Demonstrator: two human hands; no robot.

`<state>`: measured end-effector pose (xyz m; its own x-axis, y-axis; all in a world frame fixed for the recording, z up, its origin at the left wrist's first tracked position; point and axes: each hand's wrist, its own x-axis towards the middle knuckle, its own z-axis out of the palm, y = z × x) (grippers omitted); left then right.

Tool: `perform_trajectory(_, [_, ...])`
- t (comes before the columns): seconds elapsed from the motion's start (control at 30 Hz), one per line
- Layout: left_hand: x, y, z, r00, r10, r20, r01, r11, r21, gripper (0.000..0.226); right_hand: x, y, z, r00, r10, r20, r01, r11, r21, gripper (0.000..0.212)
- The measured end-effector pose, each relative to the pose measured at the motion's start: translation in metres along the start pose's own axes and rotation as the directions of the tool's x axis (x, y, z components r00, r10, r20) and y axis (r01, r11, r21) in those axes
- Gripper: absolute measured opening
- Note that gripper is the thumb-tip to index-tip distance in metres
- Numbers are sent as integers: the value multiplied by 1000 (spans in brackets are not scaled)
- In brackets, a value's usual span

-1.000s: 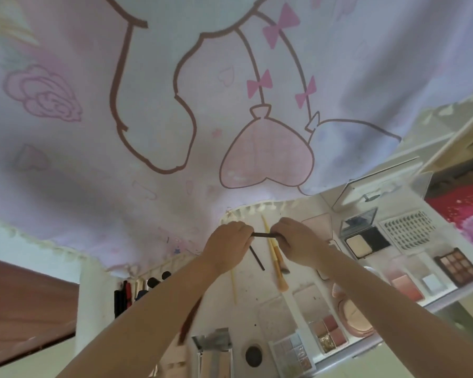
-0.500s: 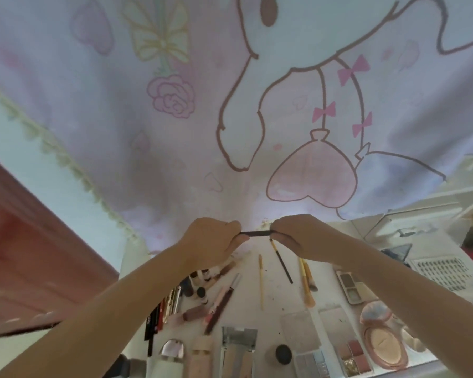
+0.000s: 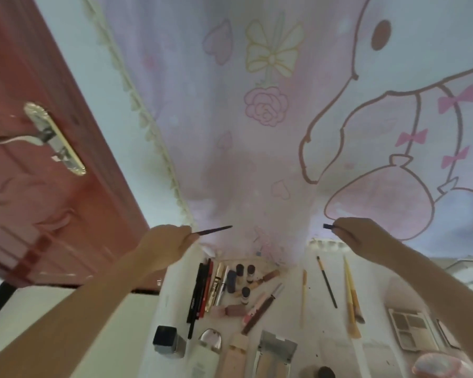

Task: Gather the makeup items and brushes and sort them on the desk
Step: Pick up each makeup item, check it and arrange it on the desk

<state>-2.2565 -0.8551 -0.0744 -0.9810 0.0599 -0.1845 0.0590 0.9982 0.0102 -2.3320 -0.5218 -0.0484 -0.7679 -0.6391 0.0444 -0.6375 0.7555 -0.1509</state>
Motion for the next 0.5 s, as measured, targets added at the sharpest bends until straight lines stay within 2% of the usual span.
perform_trajectory(0.07, [-6,-12,1,1000,-21,-18,21,1000,-16,42,10,-13,-1,991,-47,124,53,998,-45,22])
perform_trajectory(0.13, [-9,6,-5,999,19,-35,-21,998,-54,31,29,-45,3,982,-123,145,120,992,30,24])
perform_trajectory(0.2, [-10,23,-4,994,76,-76,-81,994,-69,27,42,-63,7,980,-172,97,164,983,83,26])
perform_trajectory(0.3, [-16,9,6,996,-9,-86,-3,990,-140,28,51,-62,8,982,-169,79,160,981,114,26])
perform_trajectory(0.43, [-29,-7,15,996,-67,-59,54,978,-202,37,60,-72,19,967,-210,145,191,973,131,25])
perform_trajectory(0.5, [-32,-16,26,991,-126,-49,107,951,-290,32,70,-84,27,957,-210,201,188,975,123,25])
